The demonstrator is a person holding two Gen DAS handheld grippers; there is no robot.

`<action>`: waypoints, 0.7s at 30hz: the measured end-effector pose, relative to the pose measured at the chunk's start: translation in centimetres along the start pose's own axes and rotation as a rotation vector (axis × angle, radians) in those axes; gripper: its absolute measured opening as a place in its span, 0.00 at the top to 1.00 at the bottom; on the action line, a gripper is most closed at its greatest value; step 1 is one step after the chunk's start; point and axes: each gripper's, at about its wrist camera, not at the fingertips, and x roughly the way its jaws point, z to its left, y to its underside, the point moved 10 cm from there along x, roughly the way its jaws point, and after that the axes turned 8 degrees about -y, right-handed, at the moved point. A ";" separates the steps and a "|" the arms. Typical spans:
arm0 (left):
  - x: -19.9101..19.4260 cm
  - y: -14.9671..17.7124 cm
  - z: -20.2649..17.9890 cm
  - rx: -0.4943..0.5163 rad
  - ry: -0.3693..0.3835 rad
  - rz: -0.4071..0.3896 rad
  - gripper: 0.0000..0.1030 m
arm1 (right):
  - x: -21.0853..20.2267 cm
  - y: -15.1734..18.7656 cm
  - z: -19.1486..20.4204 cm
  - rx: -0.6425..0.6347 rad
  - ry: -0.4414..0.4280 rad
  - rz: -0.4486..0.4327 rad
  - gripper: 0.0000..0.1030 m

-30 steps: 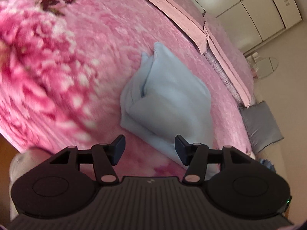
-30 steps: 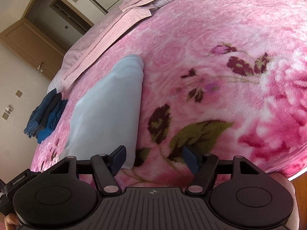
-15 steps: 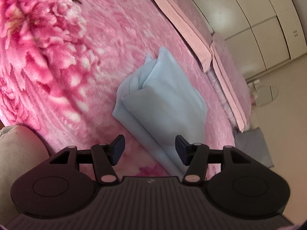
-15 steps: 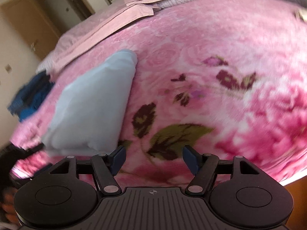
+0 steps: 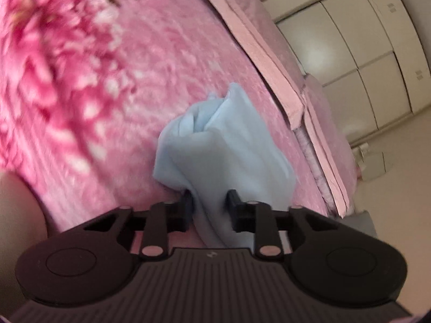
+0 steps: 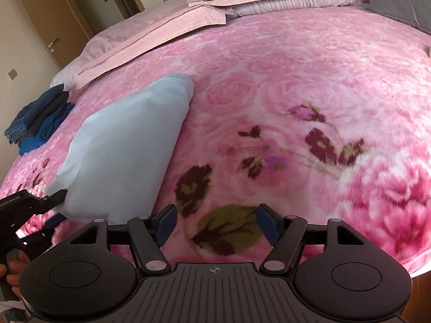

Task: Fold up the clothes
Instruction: 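Grasp the folded sweatshirt edge with the left tool and lift it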

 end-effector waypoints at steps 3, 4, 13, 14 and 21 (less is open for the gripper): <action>-0.5 -2.4 -0.1 0.081 0.022 0.023 0.84 | 0.1 -0.6 -0.2 -0.005 0.011 -0.002 0.33; -0.6 -3.5 0.0 0.115 0.022 0.024 0.84 | 0.1 -0.7 -0.2 -0.012 0.011 0.000 0.33; 0.3 -11.5 3.2 0.294 0.016 0.131 0.81 | 1.2 -1.8 -0.4 -0.002 -0.048 0.039 0.33; -0.1 -11.0 3.6 0.270 0.013 0.114 0.79 | 1.4 -2.1 -0.5 -0.003 -0.055 0.044 0.33; -2.7 -4.7 5.3 -0.090 0.124 0.065 0.56 | 2.4 -3.8 -0.5 -0.020 -0.068 0.055 0.33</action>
